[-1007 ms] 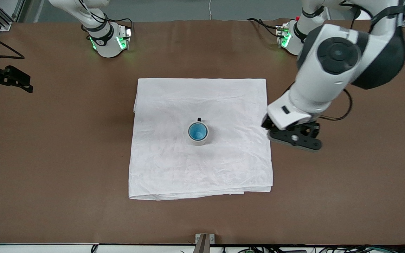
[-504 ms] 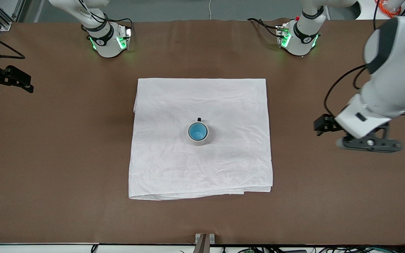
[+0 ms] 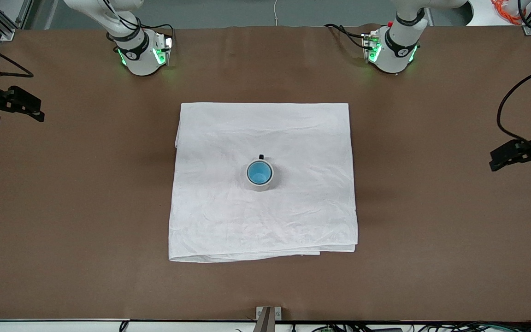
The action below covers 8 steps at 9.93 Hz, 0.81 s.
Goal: Place blue cup into white mug on cloth
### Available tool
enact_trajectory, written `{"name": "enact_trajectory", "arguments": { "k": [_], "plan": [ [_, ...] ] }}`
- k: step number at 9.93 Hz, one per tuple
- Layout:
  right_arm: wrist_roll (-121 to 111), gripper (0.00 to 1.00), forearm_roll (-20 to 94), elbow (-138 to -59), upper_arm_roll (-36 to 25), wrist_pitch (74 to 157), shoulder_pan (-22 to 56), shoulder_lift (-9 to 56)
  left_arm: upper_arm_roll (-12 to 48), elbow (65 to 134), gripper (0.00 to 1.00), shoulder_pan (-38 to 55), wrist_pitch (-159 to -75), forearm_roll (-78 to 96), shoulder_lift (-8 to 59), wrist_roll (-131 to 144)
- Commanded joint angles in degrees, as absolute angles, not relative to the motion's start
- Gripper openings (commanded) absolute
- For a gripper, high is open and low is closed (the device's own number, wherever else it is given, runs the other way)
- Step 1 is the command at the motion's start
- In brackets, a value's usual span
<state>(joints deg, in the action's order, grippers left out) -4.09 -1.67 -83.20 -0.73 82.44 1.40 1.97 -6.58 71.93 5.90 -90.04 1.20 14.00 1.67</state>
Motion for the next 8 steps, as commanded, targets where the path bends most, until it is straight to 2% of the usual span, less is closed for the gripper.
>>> {"name": "enact_trajectory", "arguments": {
  "k": [1,3,5,8],
  "plan": [
    [-3.4,1.0,-1.7,-83.4,-0.6,82.3,1.6,1.5,-1.5,75.2,0.99,1.5,-90.5,2.1,11.6,1.6],
    [-3.4,1.0,-1.6,-83.4,-0.6,82.3,1.6,1.5,2.1,77.9,0.99,-1.2,-92.1,0.3,9.2,1.6],
    [-3.4,1.0,-1.6,-83.4,-0.7,82.3,1.5,1.5,3.0,86.7,0.99,-1.5,-98.0,-0.4,3.4,1.6],
    [-3.4,1.0,-1.6,-83.4,-0.6,82.1,1.5,1.5,3.0,88.5,0.99,-1.6,-96.0,-0.2,2.4,1.8]
  ]
}}
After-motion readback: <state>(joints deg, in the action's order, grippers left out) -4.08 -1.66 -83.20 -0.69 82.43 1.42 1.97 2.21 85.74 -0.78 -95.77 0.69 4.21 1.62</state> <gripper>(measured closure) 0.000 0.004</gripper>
